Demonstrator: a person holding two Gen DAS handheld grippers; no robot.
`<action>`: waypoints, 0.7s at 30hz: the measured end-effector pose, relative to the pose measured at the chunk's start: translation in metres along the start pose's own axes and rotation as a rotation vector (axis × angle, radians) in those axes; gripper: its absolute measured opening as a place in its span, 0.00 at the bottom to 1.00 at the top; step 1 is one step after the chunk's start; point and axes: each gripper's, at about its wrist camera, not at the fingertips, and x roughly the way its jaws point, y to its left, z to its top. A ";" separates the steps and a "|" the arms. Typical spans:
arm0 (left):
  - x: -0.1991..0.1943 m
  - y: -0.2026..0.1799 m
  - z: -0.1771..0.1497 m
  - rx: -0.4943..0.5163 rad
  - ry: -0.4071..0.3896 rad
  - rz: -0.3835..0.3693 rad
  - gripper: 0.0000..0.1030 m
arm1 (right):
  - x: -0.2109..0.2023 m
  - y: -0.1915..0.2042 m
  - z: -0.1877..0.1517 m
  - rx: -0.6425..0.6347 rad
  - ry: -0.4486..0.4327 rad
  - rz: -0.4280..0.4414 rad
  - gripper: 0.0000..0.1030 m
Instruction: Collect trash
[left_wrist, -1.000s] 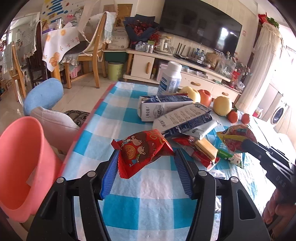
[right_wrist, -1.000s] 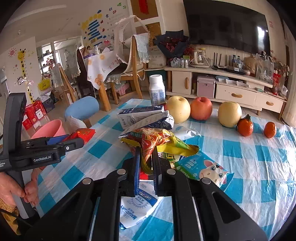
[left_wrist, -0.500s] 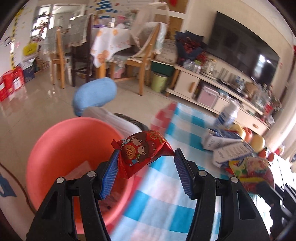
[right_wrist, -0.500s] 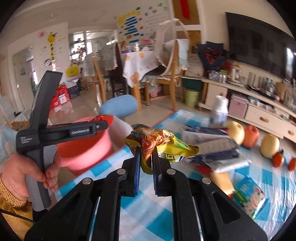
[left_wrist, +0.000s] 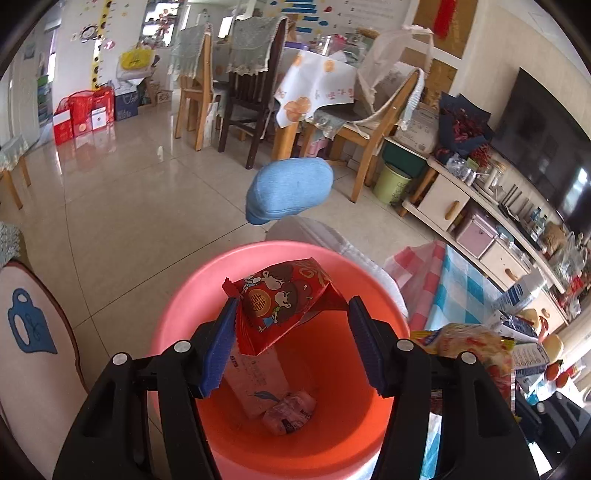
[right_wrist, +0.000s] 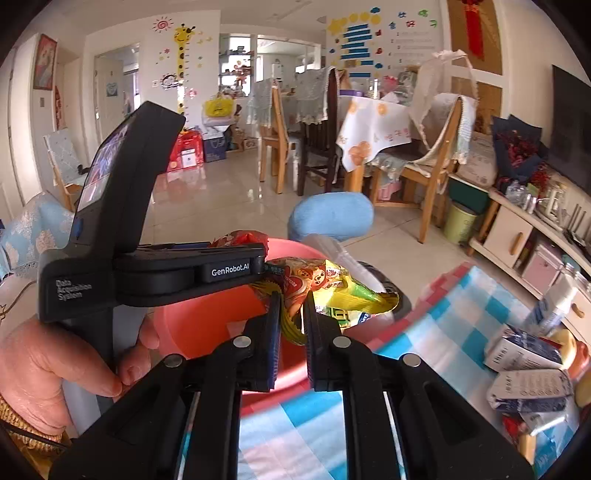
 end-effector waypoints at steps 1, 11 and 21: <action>0.001 0.003 0.000 -0.004 0.003 0.003 0.59 | 0.006 0.002 0.001 -0.008 0.008 0.008 0.13; 0.009 0.002 -0.004 0.009 0.036 0.081 0.90 | 0.031 0.011 -0.017 0.025 0.064 0.017 0.71; 0.012 -0.032 -0.015 0.133 0.056 0.152 0.92 | -0.014 -0.021 -0.050 0.172 0.066 -0.158 0.89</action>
